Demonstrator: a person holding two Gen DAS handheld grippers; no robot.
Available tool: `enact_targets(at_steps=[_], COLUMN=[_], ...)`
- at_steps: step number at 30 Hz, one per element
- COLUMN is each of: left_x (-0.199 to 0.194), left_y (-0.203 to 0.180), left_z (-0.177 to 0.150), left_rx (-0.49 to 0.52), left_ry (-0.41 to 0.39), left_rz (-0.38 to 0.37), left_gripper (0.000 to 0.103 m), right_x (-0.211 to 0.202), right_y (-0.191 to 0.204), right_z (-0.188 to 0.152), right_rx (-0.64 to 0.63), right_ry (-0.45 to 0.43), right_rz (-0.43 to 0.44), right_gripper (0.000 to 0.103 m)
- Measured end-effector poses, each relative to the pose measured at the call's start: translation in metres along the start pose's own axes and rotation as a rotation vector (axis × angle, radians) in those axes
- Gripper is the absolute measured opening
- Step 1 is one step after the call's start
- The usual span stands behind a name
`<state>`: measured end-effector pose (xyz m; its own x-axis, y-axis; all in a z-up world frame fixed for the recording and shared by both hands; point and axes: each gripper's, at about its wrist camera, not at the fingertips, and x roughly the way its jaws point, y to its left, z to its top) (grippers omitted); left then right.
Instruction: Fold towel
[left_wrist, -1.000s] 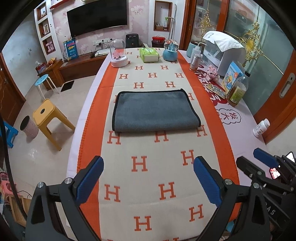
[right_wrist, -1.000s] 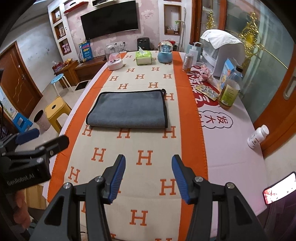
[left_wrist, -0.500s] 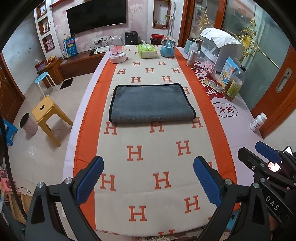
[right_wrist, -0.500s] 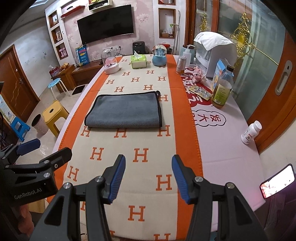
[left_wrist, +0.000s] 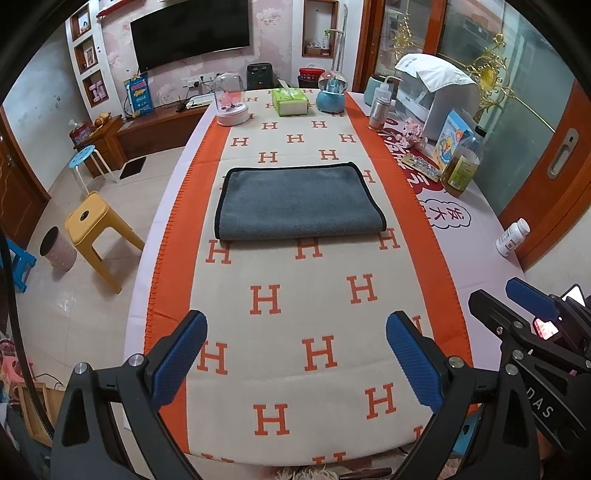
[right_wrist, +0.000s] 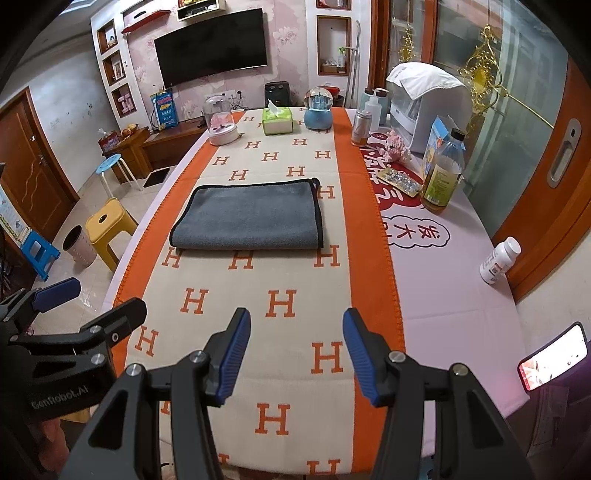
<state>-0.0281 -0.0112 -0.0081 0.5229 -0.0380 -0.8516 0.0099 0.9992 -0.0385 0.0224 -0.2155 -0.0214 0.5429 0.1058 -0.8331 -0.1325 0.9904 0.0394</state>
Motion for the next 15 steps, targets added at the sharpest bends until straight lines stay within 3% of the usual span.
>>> enact_targets(at_steps=[15], left_x=[-0.0006], left_y=[-0.004], left_z=[0.0034], left_rx=[0.005], left_ry=[-0.001], left_rz=[0.002], left_gripper=[0.097], right_x=[0.0043], right_y=[-0.0027], right_z=[0.0019], right_rx=[0.0], right_ry=[0.011], right_rz=[0.001], right_gripper=[0.052])
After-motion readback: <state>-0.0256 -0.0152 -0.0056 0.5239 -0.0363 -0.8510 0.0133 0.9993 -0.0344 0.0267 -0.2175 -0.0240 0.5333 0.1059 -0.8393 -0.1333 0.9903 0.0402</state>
